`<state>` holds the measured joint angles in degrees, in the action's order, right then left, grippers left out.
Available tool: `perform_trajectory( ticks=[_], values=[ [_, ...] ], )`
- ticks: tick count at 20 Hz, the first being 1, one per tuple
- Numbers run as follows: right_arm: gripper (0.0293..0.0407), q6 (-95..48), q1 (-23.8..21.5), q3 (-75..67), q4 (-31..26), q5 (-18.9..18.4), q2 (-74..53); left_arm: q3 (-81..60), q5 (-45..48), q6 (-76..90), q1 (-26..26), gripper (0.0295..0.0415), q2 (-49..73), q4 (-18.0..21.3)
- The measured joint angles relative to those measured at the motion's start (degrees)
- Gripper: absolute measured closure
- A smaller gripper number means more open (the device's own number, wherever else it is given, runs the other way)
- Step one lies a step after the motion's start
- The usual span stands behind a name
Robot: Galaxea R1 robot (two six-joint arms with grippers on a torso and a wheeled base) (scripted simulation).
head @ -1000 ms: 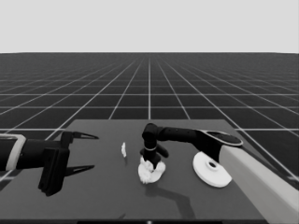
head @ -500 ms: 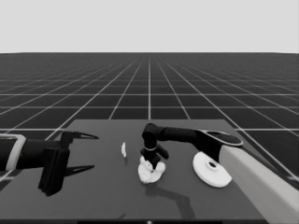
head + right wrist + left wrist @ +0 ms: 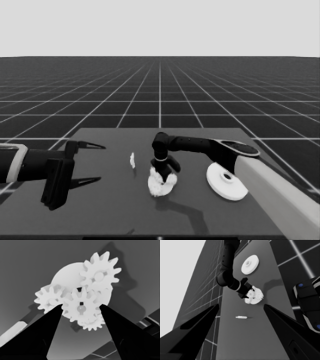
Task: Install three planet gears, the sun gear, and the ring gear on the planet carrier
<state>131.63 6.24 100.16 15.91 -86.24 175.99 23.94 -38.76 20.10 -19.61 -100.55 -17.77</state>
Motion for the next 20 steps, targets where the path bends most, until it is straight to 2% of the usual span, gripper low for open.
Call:
perform_trajectory(
  ticks=[7,9,10,12,17,18,19,20],
  values=[
    [0.039,4.2,0.0,0.0,0.0,0.0,0.0,0.0,0.0,0.0,0.0,0.0326,0.0,0.0],
    [0.0331,4.8,0.0,0.0,0.0,0.0,0.0,0.0,0.0,0.0,0.0,0.0326,0.0,0.0],
    [0.032,4.9,0.0,0.0,0.0,0.0,0.0,0.0,0.0,0.0,0.0,0.0326,0.0,0.0],
    [0.0316,5.0,0.0,0.0,0.0,0.0,0.0,0.0,0.0,0.0,0.0,0.0326,0.0,0.0],
    [0.0315,5.1,0.0,0.0,0.0,0.0,0.0,0.0,0.0,0.0,0.0,0.0326,0.0,0.0],
    [0.0307,-15.4,-5.8,-6.0,-6.8,-3.3,-1.6,0.0,0.0,0.0,0.0,0.0326,0.0,0.0],
    [0.0309,-28.9,-12.0,-7.5,-11.4,-4.3,-1.7,0.0,0.0,0.0,0.0,0.0326,0.0,0.0],
    [0.0312,-37.7,-15.6,-7.3,-14.4,-4.4,-1.6,0.0,0.0,0.0,0.0,0.0326,0.0,0.0]
  ],
)
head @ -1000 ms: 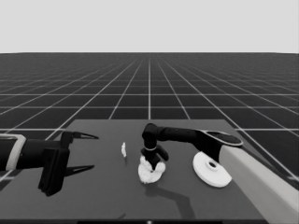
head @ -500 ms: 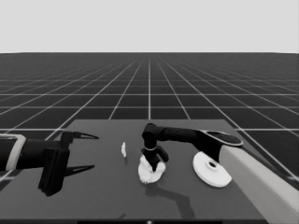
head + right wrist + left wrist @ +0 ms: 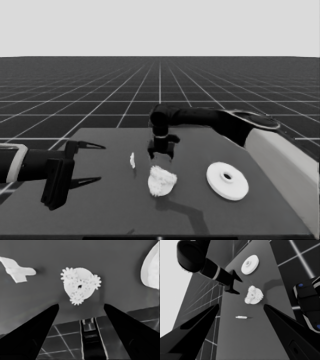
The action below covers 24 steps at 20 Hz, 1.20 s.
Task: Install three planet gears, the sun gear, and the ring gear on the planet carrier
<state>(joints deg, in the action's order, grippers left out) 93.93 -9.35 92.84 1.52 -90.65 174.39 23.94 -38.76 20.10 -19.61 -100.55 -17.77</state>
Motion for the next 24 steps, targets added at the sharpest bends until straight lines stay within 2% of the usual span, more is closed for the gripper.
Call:
perform_trajectory(
  ticks=[2,7,8,9,10,12,17,18,19,20,21,24],
  values=[
    [0.0315,-8.8,-3.1,0.9,-2.8,0.1,0.2,0.0,0.0,0.0,0.0,0.0326,0.0,0.0],
    [0.0315,-13.4,-4.5,1.7,-4.2,0.1,0.4,0.0,0.0,0.0,0.0,0.0326,0.0,0.0],
    [0.0293,-37.9,4.6,-24.2,13.1,9.5,-15.2,0.0,0.0,0.0,0.0,0.0326,0.0,0.0],
    [0.0305,-53.5,15.8,-43.2,23.5,15.1,-39.2,0.0,0.0,0.0,0.0,0.0326,0.0,0.0],
    [0.0311,-62.7,22.0,-54.4,29.6,18.3,-54.1,0.0,0.0,0.0,0.0,0.0326,0.0,0.0],
    [0.0315,-71.3,27.2,-65.1,35.4,21.4,-67.2,0.0,0.0,0.0,0.0,0.0326,0.0,0.0],
    [0.0315,-75.5,29.5,-70.3,38.2,22.9,-73.2,0.0,0.0,0.0,0.0,0.0326,0.0,0.0],
    [0.0304,-60.0,7.6,-59.6,10.1,15.5,-69.5,0.0,0.0,0.0,0.0,0.0326,0.0,0.0],
    [0.0307,-52.8,-4.3,-44.8,-2.0,8.7,-62.7,0.0,0.0,0.0,0.0,0.0326,0.0,0.0],
    [0.0311,-49.4,-6.5,-33.3,-4.5,3.9,-57.1,0.0,0.0,0.0,0.0,0.0326,0.0,0.0],
    [0.0313,-47.8,-7.0,-25.6,-5.2,1.0,-53.3,0.0,0.0,0.0,0.0,0.0326,0.0,0.0],
    [0.0315,-46.9,-7.2,-15.2,-5.4,-2.4,-48.2,0.0,0.0,0.0,0.0,0.0326,0.0,0.0]
  ],
)
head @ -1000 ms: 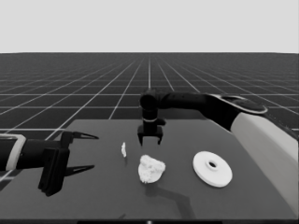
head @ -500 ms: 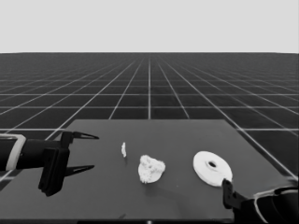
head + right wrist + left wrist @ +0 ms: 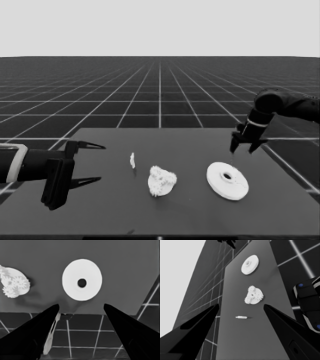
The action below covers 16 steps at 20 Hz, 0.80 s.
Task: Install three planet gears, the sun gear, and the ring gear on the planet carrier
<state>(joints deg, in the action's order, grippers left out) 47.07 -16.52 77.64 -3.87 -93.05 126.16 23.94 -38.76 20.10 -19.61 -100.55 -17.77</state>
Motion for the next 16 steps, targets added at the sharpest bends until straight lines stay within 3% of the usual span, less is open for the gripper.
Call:
perform_trajectory(
  ticks=[3,4,5,7,13,14,16],
  values=[
    [0.0315,0.0,0.1,2.4,0.1,-0.7,1.2,0.0,0.0,0.0,0.0,0.0326,0.0,0.0],
    [0.0315,0.5,8.3,0.8,7.4,6.0,0.5,0.0,0.0,0.0,0.0,0.0326,0.0,0.0],
    [0.0315,0.3,15.4,2.2,11.9,10.1,1.2,0.0,0.0,0.0,0.0,0.0326,0.0,0.0],
    [0.0315,-0.8,21.5,6.4,15.6,13.9,3.3,0.0,0.0,0.0,0.0,0.0326,0.0,0.0],
    [0.0315,-1.7,24.0,9.3,17.1,16.0,4.8,0.0,0.0,0.0,0.0,0.0326,0.0,0.0],
    [0.0351,-1.7,24.0,9.4,17.1,16.0,4.8,0.0,0.0,0.0,0.0,0.0326,0.0,0.0],
    [0.0352,-1.7,24.0,9.4,17.1,16.1,4.9,0.0,0.0,0.0,0.0,0.0326,0.0,0.0]
  ],
)
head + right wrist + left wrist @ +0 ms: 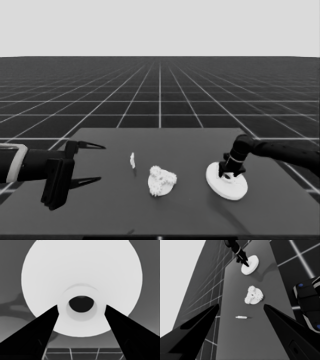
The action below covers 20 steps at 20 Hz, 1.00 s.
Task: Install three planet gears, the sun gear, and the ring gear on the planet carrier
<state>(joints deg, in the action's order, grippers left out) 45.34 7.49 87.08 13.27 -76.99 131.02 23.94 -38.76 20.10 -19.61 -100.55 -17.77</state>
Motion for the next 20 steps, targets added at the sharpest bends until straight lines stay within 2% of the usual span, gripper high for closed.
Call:
perform_trajectory(
  ticks=[7,8,9,10,11,13,17,18,19,20],
  values=[
    [0.0352,0.0,0.0,0.0,0.0,0.0,0.0,0.0,0.0,0.0,0.0,0.0326,0.0,0.0],
    [0.0351,2.4,-6.4,-7.6,-5.7,-7.1,-3.7,0.0,0.0,0.0,0.0,0.0326,0.0,0.0],
    [0.0351,2.9,-13.8,-9.6,-10.3,-11.2,-4.8,0.0,0.0,0.0,0.0,0.0326,0.0,0.0],
    [0.0352,2.8,-18.3,-9.1,-13.2,-13.5,-4.7,0.0,0.0,0.0,0.0,0.0326,0.0,0.0],
    [0.0352,2.5,-20.8,-8.3,-14.8,-14.9,-4.2,0.0,0.0,0.0,0.0,0.0326,0.0,0.0],
    [0.0352,2.1,-22.9,-7.1,-16.3,-16.2,-3.7,0.0,0.0,0.0,0.0,0.0326,0.0,0.0],
    [0.0352,1.8,-23.8,-6.4,-17.0,-16.8,-3.3,0.0,0.0,0.0,0.0,0.0326,0.0,0.0],
    [0.0351,23.9,-22.9,-15.1,-17.6,-14.8,2.4,0.0,0.0,0.0,0.0,0.0326,0.0,0.0],
    [0.0351,35.5,-22.3,-15.5,-17.2,-13.6,16.8,0.0,0.0,0.0,0.0,0.0326,0.0,0.0],
    [0.0351,38.4,-21.9,-10.0,-16.8,-13.3,27.6,0.0,0.0,0.0,0.0,0.0326,0.0,0.0]
  ],
)
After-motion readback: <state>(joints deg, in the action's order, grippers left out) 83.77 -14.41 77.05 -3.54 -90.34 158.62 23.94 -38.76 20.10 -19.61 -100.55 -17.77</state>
